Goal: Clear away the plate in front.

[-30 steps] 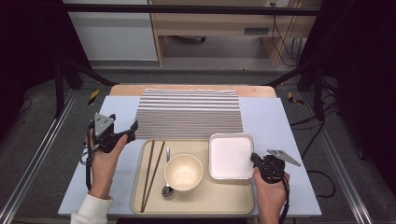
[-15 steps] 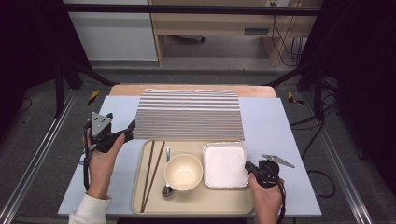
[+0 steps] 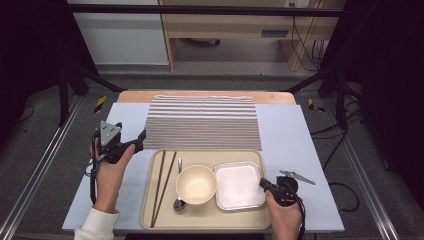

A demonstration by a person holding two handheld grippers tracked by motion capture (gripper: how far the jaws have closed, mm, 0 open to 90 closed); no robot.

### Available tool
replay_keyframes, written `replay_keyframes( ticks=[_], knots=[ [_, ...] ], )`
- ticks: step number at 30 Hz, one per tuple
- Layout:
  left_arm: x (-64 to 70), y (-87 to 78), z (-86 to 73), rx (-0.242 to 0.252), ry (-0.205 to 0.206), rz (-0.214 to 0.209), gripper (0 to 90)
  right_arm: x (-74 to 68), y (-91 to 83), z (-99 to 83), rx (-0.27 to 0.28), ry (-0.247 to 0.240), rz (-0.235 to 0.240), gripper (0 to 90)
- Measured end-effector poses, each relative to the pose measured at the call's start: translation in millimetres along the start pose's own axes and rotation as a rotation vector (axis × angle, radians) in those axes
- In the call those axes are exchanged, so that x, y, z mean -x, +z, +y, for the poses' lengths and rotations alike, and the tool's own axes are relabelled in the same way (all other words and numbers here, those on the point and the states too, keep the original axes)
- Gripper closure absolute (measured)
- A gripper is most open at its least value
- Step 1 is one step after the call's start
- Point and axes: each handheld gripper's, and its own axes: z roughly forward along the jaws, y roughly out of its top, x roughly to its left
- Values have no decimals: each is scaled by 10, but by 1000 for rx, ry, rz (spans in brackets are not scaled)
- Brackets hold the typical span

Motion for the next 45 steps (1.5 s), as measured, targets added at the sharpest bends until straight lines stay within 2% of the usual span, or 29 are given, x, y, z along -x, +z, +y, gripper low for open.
replay_keyframes(
  ticks=[6,10,13,17,20,23,30,32,38,40,45],
  knots=[
    [-32,13,-21,-6,-2,9,132,5,-35,-14,32,-19,40,716],
    [-76,24,-64,-15,-5,18,131,21,-94,13,111,-68,24,621],
    [-101,41,-116,-30,1,25,126,46,-104,57,153,-75,49,552],
    [-116,73,-222,-56,14,28,119,89,-89,164,209,-118,49,450],
    [-113,119,-304,-83,28,28,112,154,-64,271,233,-149,23,375],
    [-95,153,-366,-99,43,43,105,233,-26,356,233,-139,18,328],
    [-88,161,-433,-134,48,45,90,432,69,537,269,-179,-27,224],
    [-87,151,-462,-133,37,39,88,474,94,568,293,-198,-46,206],
    [-108,103,-538,-139,26,33,88,544,162,629,319,-262,-112,165],
    [-123,83,-558,-127,20,29,89,550,176,645,333,-290,-131,158],
    [-141,60,-587,-114,21,19,89,558,206,681,340,-346,-147,118]
  ],
)
